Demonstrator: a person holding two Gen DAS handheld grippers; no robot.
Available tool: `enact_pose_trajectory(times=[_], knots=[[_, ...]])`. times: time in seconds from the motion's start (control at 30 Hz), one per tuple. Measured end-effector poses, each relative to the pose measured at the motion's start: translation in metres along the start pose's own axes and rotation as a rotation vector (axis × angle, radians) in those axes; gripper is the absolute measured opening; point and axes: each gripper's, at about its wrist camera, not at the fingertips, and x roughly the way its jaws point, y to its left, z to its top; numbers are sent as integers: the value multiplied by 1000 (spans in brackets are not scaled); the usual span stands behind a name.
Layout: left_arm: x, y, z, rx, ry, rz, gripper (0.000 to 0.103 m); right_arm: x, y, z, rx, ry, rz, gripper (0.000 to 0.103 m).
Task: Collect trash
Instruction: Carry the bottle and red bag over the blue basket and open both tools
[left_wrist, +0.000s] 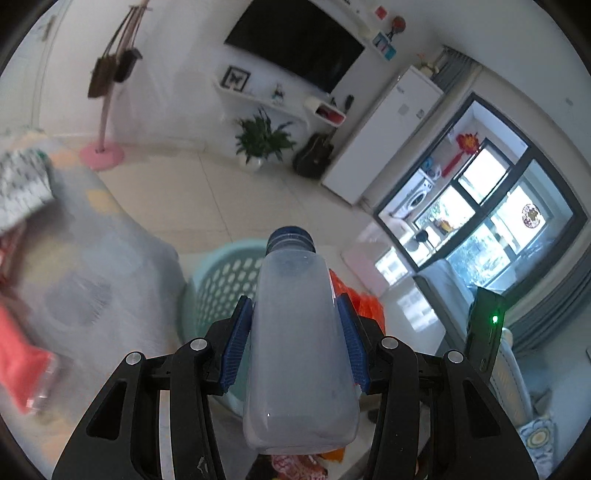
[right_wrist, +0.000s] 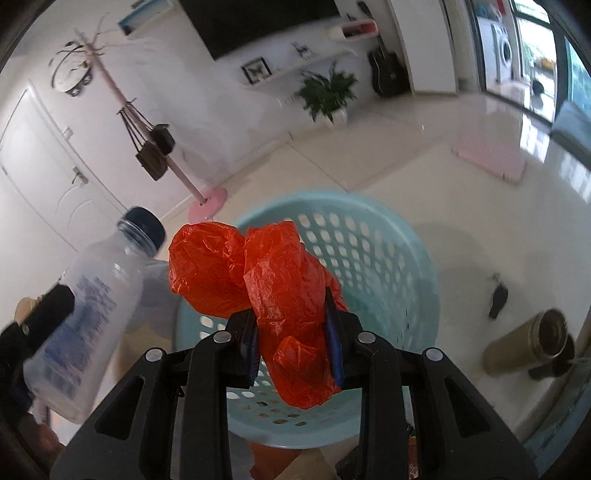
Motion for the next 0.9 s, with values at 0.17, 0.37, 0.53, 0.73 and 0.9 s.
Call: enact_pose_trajectory(times=[0.17, 0.37, 0.53, 0.73, 0.9], knots=[[14, 6, -4, -32, 31, -20, 46, 10, -10, 4, 29, 38, -11, 32], [4, 7, -2, -35, 8, -7, 61, 2, -14, 5, 34, 19, -25, 53], [-24, 5, 1, -25, -46, -5, 61, -12, -10, 6, 17, -2, -7, 53], [-70, -1, 7, 17, -132, -11, 61, -37, 23, 2, -48, -46, 26, 53], [-124, -3, 7, 64, -220, 5, 63, -71, 69, -4, -138, -111, 98, 53]])
